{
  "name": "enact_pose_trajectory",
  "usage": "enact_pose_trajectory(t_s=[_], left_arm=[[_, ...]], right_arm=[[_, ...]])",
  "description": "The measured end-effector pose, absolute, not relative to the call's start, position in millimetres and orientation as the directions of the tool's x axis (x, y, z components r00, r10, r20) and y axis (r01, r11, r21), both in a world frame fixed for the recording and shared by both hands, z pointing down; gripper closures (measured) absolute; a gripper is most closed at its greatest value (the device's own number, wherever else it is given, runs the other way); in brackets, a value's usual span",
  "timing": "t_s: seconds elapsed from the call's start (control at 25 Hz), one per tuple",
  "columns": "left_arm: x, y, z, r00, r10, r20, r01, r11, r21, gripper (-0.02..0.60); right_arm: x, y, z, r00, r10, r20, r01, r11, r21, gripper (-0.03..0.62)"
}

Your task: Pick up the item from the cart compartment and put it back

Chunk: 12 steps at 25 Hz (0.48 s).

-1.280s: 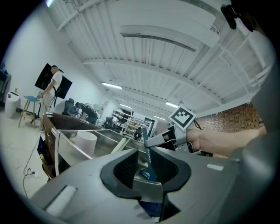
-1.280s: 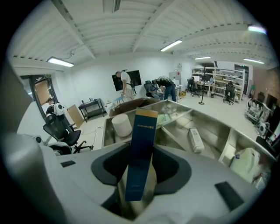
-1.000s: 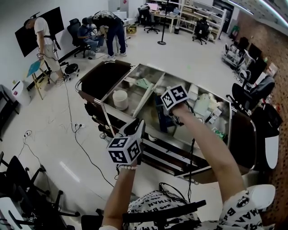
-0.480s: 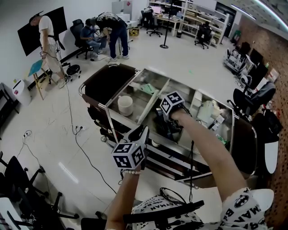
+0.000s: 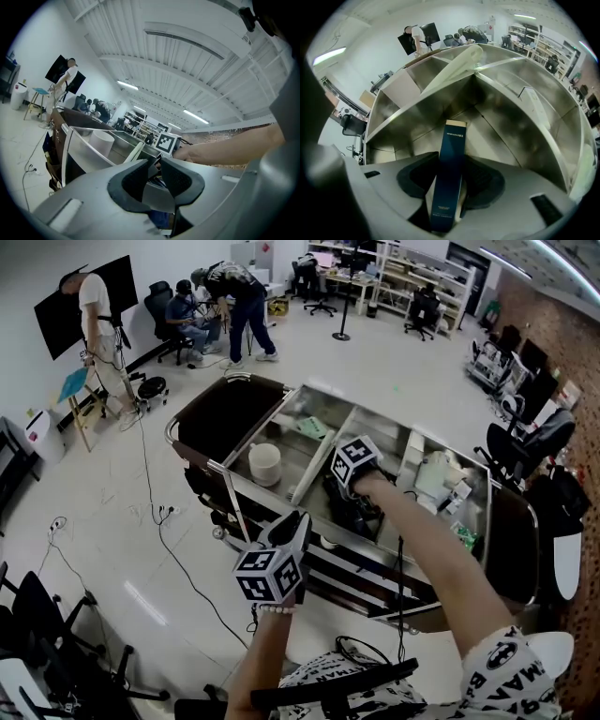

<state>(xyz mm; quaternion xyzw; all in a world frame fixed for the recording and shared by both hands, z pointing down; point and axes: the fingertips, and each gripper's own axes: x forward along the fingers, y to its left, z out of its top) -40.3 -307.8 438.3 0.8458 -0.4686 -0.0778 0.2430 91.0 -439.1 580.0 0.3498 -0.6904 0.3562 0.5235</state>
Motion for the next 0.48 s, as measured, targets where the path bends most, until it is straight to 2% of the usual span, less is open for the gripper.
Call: enact_pose_trajectory(t_s=[0.48], left_arm=[[-38.8, -302.2, 444.8, 0.546, -0.832, 0.103, -0.755, -0.435, 0.491, 0.491]], right_arm=[[79.4, -443.9, 580.5, -0.282, -0.101, 0.954, -0.856, 0.475, -0.203, 0.405]])
